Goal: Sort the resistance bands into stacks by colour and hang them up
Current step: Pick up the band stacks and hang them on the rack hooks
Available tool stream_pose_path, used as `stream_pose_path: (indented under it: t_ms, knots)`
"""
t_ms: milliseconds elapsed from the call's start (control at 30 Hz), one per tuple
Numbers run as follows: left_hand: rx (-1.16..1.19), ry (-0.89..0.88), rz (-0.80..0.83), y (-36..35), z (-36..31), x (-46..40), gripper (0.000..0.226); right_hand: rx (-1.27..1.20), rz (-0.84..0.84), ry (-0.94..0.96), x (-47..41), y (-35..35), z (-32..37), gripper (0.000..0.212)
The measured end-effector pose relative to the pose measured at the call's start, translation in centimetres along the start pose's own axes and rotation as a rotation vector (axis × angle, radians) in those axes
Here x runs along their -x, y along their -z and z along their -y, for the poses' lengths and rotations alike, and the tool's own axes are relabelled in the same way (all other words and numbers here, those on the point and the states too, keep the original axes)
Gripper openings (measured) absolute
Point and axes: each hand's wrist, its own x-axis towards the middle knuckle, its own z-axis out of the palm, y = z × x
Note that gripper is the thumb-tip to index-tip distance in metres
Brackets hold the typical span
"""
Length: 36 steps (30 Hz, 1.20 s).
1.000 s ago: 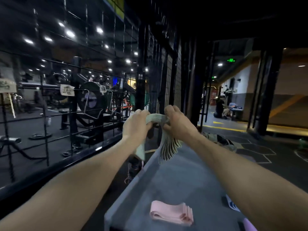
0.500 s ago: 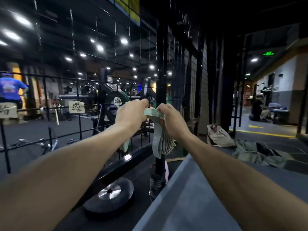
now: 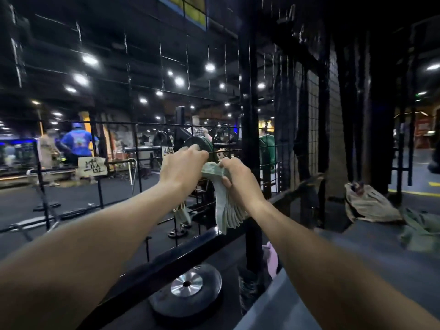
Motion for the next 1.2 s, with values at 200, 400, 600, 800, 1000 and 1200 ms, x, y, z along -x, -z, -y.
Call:
stream_pose_path:
  t_ms: [200, 400, 600, 800, 1000, 1200]
  knots:
    - [-0.092, -0.030, -0.004, -0.8, 0.3, 0.2, 0.017, -0.148, -0.051, 0.001, -0.1, -1.9, -0.8, 0.006]
    - [-0.002, 0.032, -0.016, -0.5, 0.5, 0.8, 0.027, -0.113, -0.119, 0.051, 0.0, -3.5, -0.9, 0.015]
    - [-0.059, 0.073, -0.028, -1.0, -0.1, 2.0, 0.020, -0.006, -0.103, 0.098, 1.3, -3.9, -1.0, 0.009]
    - [-0.055, 0.140, -0.039, -0.8, -0.5, 3.2, 0.022, 0.004, -0.071, 0.118, 2.1, -4.0, -0.5, 0.011]
    - [0.105, 0.269, -0.086, -0.3, -0.4, 4.1, 0.023, 0.031, -0.083, 0.109, 2.3, -3.5, 0.3, 0.007]
    - [0.329, 0.473, -0.158, -0.5, -1.7, 4.4, 0.023, 0.040, -0.006, 0.108, 2.3, -1.1, 0.6, 0.018]
